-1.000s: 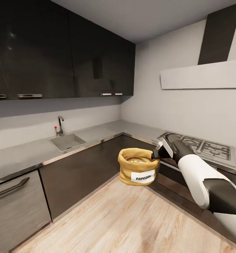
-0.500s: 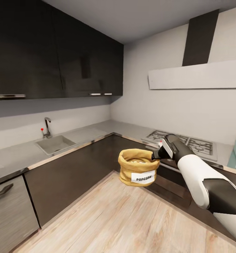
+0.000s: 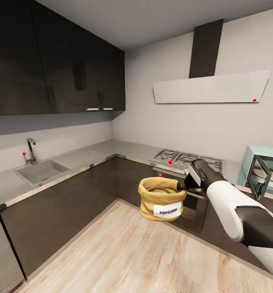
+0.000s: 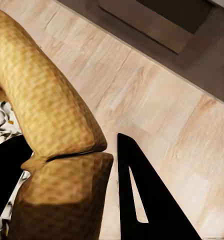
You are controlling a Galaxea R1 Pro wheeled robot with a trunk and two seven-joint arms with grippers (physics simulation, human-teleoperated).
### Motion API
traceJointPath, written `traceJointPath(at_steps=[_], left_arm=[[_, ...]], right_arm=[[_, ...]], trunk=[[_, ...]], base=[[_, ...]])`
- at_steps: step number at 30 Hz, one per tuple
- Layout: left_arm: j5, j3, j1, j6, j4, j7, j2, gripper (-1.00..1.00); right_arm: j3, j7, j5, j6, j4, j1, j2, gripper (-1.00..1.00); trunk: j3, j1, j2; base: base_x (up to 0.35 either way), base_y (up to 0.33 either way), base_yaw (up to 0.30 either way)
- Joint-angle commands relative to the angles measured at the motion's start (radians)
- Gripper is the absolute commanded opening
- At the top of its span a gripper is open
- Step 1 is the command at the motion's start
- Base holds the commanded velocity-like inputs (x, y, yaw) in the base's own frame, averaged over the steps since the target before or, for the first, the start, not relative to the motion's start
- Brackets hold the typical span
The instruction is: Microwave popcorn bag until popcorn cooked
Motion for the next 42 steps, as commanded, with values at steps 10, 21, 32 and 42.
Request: traceJointPath(at_steps=[10,21,32,42], left_arm=[[0.004,0.004,0.0,0.0,-0.001,-0.002,-0.001,1.0],[0.004,0.002,-0.001,0.0,0.001,-0.002,-0.001,1.0],[0.004,0.002,0.0,0.0,0.001,-0.002,-0.003,1.0],[0.003,0.003,0.0,-0.001,0.001,0.003,-0.003,1.0]], right_arm=[[0.002,0.006,0.005,0.003,0.0,-0.001,0.001,-1.0],[0.003,0.006,0.002,0.002,0.0,-0.001,0.012,-1.0],[0.002,0.007,-0.004,-0.002,0.002,-0.001,0.011,-1.0],[0.002,0.007,-0.002,-0.002,0.002,-0.001,0.006,-1.0]], trunk=[[-0.001,0.0,-0.001],[-0.001,0.0,-0.001],[-0.001,0.0,-0.001],[-0.001,0.0,-0.001]], base=[[0.0,0.0,-0.263],[0.0,0.0,-0.263],[0.0,0.0,-0.055],[-0.173,0.0,0.0]])
